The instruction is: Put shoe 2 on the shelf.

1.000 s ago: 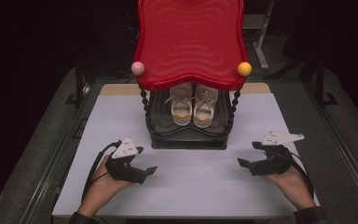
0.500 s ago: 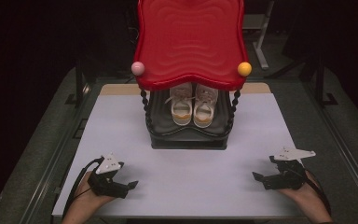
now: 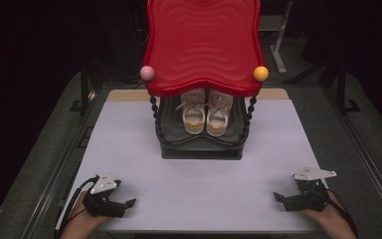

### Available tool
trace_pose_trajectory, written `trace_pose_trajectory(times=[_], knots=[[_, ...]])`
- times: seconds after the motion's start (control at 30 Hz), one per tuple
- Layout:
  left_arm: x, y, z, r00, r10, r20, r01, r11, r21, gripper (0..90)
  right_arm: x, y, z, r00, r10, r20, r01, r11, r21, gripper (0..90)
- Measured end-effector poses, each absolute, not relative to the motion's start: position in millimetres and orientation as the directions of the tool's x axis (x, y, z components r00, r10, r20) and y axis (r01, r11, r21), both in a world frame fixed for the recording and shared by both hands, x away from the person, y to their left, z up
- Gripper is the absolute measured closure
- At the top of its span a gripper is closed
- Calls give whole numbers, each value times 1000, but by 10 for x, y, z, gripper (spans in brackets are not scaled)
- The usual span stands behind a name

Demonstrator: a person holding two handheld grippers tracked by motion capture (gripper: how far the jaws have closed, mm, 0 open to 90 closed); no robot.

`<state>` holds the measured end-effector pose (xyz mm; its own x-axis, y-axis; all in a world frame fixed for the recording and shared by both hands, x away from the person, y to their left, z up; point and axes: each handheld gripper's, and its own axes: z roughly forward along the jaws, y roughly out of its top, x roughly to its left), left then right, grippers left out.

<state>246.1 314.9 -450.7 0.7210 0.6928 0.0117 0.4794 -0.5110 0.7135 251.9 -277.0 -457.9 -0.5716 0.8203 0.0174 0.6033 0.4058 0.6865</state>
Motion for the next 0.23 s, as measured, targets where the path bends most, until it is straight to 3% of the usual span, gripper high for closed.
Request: trace_pose_trajectory(times=[0.23], knots=[[2453, 3150, -4513, 721, 692, 15, 476, -511, 716, 129, 2514, -2770, -4584, -571, 821, 13, 600, 406, 689, 4]])
